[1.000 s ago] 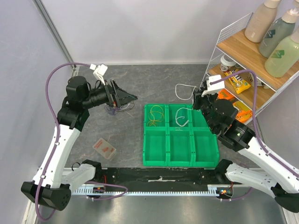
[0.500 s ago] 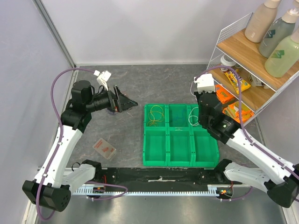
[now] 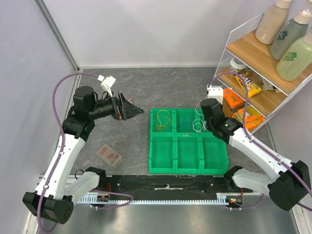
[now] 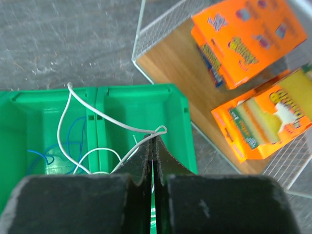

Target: Untangle the cables

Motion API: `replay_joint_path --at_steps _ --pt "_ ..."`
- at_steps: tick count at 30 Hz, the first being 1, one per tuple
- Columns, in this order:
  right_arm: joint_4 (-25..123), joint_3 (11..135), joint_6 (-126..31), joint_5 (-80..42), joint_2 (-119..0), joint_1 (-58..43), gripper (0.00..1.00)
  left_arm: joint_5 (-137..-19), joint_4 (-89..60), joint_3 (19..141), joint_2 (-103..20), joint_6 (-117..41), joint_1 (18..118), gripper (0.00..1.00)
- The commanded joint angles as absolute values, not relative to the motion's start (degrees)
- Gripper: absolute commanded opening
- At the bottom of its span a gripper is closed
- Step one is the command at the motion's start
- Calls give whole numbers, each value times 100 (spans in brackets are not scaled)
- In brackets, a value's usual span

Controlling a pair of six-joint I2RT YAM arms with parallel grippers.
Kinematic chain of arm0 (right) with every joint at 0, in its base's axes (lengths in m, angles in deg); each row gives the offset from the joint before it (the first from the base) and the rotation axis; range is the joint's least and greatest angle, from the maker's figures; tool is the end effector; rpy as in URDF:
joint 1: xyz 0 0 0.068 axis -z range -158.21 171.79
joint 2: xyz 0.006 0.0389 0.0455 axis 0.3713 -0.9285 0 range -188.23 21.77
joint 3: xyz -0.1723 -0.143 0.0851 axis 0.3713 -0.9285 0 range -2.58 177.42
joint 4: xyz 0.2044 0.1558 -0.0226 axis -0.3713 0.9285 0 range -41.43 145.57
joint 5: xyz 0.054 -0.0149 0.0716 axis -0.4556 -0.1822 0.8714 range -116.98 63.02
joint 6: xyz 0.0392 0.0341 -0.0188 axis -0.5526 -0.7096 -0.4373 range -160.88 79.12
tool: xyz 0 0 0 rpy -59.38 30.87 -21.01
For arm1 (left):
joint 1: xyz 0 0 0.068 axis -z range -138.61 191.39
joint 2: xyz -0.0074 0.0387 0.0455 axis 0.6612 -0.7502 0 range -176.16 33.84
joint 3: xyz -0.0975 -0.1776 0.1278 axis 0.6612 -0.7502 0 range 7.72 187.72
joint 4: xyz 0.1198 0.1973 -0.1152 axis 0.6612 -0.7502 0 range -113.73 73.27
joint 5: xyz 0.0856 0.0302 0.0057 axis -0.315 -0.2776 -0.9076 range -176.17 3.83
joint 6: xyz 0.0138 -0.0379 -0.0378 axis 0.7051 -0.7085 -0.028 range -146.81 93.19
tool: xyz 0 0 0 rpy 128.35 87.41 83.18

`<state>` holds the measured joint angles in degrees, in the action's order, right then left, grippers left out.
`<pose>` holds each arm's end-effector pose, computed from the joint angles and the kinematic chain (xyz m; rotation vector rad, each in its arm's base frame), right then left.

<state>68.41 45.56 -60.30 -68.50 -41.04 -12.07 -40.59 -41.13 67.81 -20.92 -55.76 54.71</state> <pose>0.2199 0.1175 0.2567 0.1423 2.0096 -0.2032 0.2052 -0.0762 0.3503 0.3072 1.9728 -1.2411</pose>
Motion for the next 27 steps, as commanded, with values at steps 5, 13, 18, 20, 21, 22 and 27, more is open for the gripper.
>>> replay_joint_path --at_steps 5,13,18,20,21,22,27 --pt "8257 4664 -7235 -5958 -4669 -221 0 -3898 -4195 6599 -1907 -5344 5475 97" --pt "8276 4734 -6787 -5600 -5187 -176 0 -3950 -4099 6450 -1942 -5441 5484 97" --pt "8302 4831 -6726 -5089 -5522 -167 0 -4502 -4273 6423 -1995 -5581 5475 97" --pt "8364 4901 -6611 -4975 -5479 -185 14 -5265 -4571 6467 -2030 -5573 5475 98" --pt "8434 4945 -6576 -4887 -5426 -185 18 -5634 -4704 6476 -2056 -5573 5475 99" --pt "8513 4997 -6550 -4791 -5348 -202 26 -6029 -4818 6485 -2091 -5573 5466 99" --pt "9013 5340 -6497 -4632 -4777 -343 53 -6308 -4881 6450 -2530 -5590 5011 96"
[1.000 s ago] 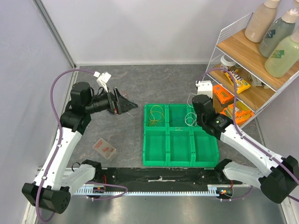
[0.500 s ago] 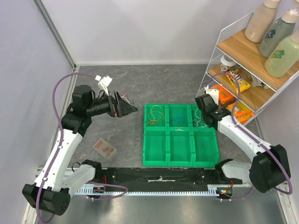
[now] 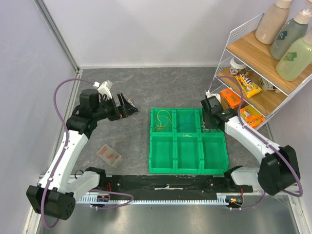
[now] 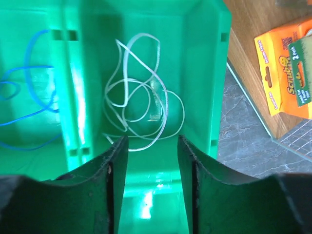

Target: Untangle the cables

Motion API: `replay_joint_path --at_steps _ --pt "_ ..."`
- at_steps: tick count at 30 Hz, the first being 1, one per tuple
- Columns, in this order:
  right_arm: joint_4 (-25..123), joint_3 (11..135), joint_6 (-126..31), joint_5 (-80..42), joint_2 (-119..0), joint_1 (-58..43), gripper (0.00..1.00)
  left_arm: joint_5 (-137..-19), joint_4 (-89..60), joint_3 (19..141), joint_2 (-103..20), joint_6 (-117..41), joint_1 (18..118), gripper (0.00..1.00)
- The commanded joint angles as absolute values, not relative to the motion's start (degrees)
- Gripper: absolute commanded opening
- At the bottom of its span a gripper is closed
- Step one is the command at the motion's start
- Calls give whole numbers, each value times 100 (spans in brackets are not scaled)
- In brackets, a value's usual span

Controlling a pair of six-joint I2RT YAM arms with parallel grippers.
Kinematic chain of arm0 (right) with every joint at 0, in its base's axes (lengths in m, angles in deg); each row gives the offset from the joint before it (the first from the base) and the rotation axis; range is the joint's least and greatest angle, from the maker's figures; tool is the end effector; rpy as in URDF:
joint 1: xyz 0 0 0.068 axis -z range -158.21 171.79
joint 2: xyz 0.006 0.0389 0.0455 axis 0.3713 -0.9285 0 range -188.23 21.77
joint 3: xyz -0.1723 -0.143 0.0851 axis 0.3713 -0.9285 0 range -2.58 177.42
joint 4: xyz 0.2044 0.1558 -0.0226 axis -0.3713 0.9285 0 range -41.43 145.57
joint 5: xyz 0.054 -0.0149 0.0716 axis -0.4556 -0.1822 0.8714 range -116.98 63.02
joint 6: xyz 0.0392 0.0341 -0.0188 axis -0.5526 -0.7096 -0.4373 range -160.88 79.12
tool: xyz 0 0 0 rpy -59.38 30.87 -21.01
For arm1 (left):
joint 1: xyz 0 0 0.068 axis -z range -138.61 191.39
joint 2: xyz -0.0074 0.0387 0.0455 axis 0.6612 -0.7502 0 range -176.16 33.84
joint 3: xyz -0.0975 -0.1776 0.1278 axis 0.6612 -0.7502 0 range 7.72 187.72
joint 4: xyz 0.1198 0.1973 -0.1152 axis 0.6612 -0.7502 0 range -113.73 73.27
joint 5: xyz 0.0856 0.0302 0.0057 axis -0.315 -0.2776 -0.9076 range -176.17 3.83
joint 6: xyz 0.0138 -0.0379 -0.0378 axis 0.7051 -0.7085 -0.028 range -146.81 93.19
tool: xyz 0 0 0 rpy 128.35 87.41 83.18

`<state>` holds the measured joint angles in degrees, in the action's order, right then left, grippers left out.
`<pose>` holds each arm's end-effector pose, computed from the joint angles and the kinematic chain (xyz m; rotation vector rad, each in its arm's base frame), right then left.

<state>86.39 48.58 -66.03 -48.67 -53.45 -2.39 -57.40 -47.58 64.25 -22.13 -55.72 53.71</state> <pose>0.2408 0.0929 0.1957 0.1430 2.5366 -0.1764 0.2157 -0.0656 0.3121 0.0031 2.1729 -0.9507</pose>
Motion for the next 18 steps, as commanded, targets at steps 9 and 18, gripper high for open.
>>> replay_joint_path --at_steps 9,18 --pt "8112 5710 -6312 -3167 -4528 -931 70 -5144 -3624 6123 -3707 -6101 3858 54" --pt "6432 6860 -6655 -2111 -6557 -2372 67 -6571 -3827 6679 -5220 -5940 3726 58"
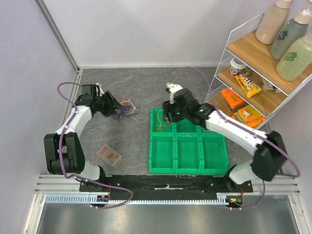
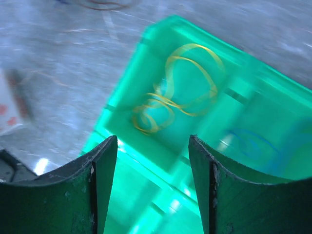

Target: Untangle the cables

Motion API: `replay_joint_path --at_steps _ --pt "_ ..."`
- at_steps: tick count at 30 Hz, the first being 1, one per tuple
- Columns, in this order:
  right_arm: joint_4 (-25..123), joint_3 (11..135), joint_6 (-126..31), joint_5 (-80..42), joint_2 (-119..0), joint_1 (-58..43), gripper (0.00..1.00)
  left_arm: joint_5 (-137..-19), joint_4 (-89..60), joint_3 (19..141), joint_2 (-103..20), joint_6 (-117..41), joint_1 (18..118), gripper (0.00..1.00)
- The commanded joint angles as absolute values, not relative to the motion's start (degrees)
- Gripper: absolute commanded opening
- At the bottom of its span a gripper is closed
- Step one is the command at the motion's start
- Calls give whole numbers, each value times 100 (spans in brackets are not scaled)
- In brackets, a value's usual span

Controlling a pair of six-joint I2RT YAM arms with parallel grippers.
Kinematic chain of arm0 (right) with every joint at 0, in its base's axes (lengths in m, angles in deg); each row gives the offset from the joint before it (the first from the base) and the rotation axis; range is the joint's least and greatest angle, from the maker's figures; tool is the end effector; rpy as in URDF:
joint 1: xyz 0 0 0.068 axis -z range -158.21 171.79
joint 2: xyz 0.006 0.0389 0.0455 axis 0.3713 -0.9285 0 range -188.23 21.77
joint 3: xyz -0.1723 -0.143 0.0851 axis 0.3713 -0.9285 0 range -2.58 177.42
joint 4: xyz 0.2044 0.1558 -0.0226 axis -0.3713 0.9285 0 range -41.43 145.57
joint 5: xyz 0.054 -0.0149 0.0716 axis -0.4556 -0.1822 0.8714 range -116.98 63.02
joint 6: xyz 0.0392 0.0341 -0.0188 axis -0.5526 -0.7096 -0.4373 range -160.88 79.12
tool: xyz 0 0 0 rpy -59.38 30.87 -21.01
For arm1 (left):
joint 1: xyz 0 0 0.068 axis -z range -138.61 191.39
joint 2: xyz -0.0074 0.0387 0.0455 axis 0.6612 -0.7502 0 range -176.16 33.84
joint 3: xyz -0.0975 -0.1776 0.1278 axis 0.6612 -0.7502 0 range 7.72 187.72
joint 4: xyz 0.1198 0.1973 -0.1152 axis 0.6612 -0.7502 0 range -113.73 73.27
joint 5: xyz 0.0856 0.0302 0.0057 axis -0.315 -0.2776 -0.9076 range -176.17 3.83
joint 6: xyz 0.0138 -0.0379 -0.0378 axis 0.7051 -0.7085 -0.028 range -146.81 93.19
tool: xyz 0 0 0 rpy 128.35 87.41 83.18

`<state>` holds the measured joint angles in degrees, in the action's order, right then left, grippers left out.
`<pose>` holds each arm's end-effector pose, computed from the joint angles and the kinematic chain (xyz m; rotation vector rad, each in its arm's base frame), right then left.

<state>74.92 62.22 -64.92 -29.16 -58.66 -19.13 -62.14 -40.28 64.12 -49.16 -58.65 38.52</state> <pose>0.2378 0.2043 0.2580 -0.3272 2.3401 0.5275 0.3046 0.0000 0.2036 -0.5555 2.4176 -0.7341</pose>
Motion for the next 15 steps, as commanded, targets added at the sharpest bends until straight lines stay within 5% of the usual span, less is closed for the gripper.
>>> replay_joint_path --at_steps 1,15 --pt "6256 6931 -6690 -2031 -6716 -2486 67 -6552 -3678 6547 -5273 -6099 3691 58" --pt "5605 6519 -6927 -2224 -6894 -2760 67 -6754 -2992 6520 -6117 -7172 3515 49"
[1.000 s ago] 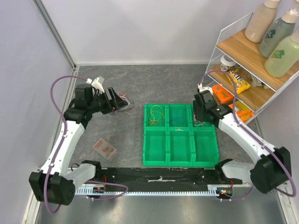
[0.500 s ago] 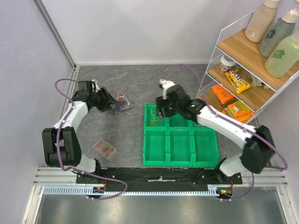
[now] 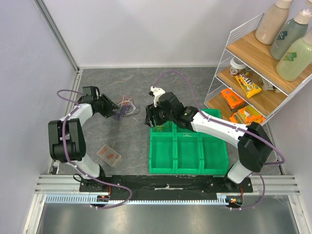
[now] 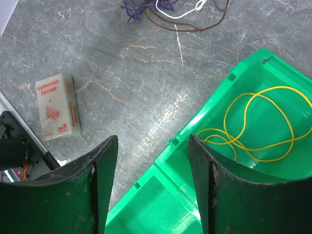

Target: Untangle the cables

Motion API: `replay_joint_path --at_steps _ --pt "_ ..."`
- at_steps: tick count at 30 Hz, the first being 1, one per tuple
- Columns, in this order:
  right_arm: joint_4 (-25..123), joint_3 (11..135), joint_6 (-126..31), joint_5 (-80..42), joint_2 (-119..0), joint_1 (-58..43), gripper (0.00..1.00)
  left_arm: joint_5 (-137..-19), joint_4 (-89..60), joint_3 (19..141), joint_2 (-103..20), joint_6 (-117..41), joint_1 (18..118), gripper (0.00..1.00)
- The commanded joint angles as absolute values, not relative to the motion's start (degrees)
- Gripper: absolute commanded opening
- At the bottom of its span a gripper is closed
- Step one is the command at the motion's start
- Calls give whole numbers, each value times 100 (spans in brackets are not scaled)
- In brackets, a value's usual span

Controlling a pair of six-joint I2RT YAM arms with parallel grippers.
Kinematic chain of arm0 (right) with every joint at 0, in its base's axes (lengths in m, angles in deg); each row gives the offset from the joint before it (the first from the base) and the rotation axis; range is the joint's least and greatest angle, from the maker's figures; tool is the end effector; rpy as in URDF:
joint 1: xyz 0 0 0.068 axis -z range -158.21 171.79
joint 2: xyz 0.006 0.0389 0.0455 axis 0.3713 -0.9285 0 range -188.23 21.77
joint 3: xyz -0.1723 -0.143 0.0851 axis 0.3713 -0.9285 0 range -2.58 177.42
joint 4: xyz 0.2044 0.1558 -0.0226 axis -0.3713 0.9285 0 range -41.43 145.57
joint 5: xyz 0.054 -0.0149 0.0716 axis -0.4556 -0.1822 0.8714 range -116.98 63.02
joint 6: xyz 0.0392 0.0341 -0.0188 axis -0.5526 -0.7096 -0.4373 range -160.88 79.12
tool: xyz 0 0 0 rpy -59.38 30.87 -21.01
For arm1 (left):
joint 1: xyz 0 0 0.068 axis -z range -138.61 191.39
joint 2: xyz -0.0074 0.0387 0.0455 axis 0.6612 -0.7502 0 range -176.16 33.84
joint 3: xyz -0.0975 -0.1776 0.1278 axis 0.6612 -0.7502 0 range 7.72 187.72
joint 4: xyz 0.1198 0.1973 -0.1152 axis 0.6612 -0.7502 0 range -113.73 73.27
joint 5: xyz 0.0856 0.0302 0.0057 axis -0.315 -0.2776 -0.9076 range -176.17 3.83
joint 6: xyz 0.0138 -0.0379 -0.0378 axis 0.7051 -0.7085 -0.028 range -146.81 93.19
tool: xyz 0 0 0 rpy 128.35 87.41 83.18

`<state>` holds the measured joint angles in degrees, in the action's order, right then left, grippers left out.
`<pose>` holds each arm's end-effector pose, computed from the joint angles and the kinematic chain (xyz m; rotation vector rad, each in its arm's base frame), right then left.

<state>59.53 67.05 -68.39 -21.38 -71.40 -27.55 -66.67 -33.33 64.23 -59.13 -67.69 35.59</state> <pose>0.2381 0.2829 0.2382 -0.4946 2.2505 0.8417 0.3271 0.0206 0.1600 -0.8745 2.3955 -0.6737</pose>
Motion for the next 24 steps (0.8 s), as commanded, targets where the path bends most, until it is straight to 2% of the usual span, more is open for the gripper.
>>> replay_joint_path --at_steps 1,6,12,13,14,17,24 --pt "5569 6484 -6945 -2215 -6885 -2760 66 -6728 -2930 6546 -6152 -7190 3506 48" --pt "5473 6527 -6997 -2136 -6999 -2777 66 -6736 -2850 6731 -6389 -7164 3515 43" --pt "5402 6922 -7059 -2136 -7411 -2891 66 -6693 -2587 6590 -6407 -7120 3515 26" --pt "5393 7027 -7059 -2127 -7499 -2927 65 -6701 -2595 6590 -6398 -7085 3524 10" --pt "5350 7124 -7068 -2127 -7613 -2953 65 -6728 -2648 6616 -6355 -7024 3524 2" --pt "5192 7388 -7050 -2048 -7991 -2997 67 -6684 -2657 6538 -5917 -6848 3515 2" --pt "4910 8590 -6918 -1960 -9054 -2997 79 -6500 -3095 6186 -4010 -6584 3515 2"
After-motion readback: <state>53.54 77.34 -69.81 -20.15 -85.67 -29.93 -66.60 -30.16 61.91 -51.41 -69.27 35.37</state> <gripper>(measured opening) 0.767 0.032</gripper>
